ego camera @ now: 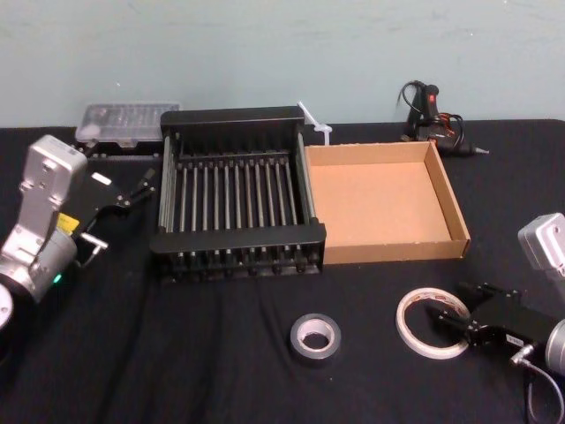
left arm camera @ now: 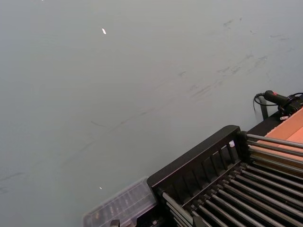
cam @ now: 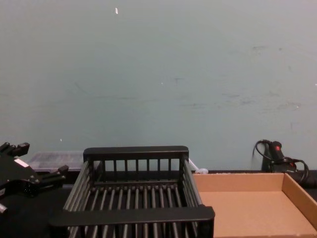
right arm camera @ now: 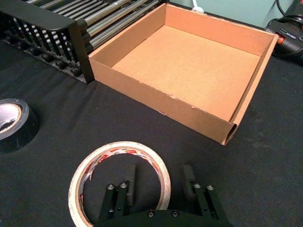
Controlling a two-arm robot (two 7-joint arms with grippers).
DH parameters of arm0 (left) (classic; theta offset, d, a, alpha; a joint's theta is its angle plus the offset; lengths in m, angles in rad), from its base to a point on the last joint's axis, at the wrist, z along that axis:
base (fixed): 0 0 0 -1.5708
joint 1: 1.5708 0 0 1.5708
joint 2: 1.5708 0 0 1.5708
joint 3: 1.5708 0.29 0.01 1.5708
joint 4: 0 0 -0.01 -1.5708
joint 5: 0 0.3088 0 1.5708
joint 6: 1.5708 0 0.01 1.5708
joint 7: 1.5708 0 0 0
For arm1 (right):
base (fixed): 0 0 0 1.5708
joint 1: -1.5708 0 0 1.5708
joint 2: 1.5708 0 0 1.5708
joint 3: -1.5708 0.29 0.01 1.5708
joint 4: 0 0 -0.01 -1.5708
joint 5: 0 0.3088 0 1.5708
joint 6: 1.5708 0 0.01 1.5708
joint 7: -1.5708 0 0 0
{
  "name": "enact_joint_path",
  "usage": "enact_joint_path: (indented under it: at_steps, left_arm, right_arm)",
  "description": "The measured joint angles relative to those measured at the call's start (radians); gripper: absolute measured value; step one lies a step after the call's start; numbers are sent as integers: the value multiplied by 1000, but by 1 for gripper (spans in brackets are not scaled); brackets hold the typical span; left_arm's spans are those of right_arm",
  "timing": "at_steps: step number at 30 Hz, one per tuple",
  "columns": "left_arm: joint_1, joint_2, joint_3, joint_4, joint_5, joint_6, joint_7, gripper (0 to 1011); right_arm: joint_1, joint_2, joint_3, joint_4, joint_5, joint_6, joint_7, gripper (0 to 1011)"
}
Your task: Pick up the white tape and place it into the black box , Pick up the silver tape and place it into the brown box.
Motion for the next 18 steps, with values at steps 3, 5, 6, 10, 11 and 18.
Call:
enact_joint_path:
  at_steps: [3, 5, 6, 10, 11, 18]
  left_arm:
    - [0, 0, 0, 0, 0, 0, 0, 1001]
    - [0, 0, 0, 0, 0, 0, 0, 1001]
    - [0, 0, 0, 0, 0, 0, 0, 1001]
    - [0, 0, 0, 0, 0, 0, 0, 1001]
    - [0, 0, 0, 0, 0, 0, 0, 1001]
    - [0, 0, 0, 0, 0, 0, 0, 1001]
  right_arm:
    - [0, 0, 0, 0, 0, 0, 0, 591]
    - [0, 0, 0, 0, 0, 0, 0, 504]
    - [0, 0, 0, 0, 0, 0, 0, 483]
    - [0, 0, 0, 0, 0, 0, 0, 329]
    - [0, 0, 0, 0, 0, 0, 0, 329]
    - [0, 0, 0, 0, 0, 0, 0, 126]
